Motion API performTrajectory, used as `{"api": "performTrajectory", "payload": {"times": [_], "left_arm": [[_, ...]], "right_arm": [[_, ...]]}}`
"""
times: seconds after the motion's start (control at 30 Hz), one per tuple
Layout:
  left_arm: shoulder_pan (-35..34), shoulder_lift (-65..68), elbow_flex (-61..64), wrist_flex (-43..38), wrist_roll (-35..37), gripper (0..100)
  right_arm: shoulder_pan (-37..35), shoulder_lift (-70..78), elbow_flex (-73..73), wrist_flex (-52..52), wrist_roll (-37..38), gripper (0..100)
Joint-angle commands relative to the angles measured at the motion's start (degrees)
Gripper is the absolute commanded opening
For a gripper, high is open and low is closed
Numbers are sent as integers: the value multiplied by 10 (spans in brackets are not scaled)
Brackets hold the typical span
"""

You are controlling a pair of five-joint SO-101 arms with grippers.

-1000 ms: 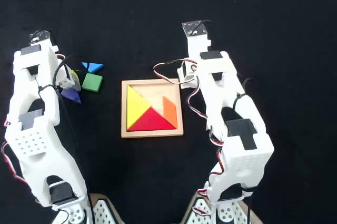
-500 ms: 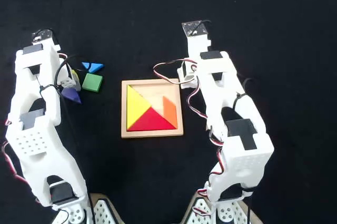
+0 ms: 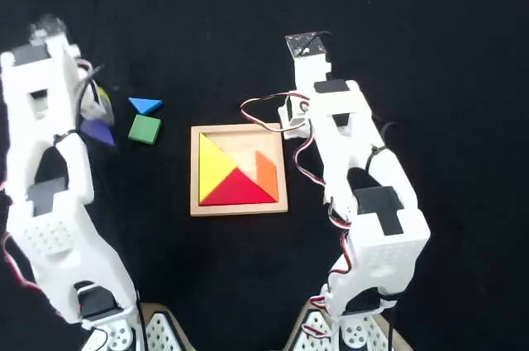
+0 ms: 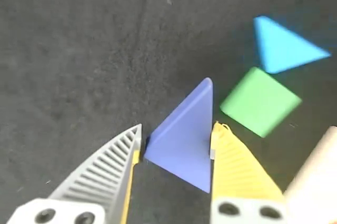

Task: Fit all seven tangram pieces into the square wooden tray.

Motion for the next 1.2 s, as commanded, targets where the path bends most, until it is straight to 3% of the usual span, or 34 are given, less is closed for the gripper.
{"api": "performTrajectory", "payload": {"times": [0.0, 0.1, 0.27, 0.5, 0.8, 1.17], "left_arm": [[36, -95, -91, 68, -38, 73], [80, -110, -107, 89, -136, 73], [163, -111, -107, 90, -318, 73], [286, -109, -106, 73, -572, 70], [397, -55, -51, -102, -650, 69], [439, 36, -58, -27, -963, 69]], "right_arm": [[14, -7, -22, -6, 7, 180], [58, -12, -31, -5, -7, 180], [143, -16, -48, -10, -125, 180], [168, -16, -44, -29, -145, 180], [242, 1, -36, -94, -210, 180], [252, 4, -36, -99, -220, 180]]}}
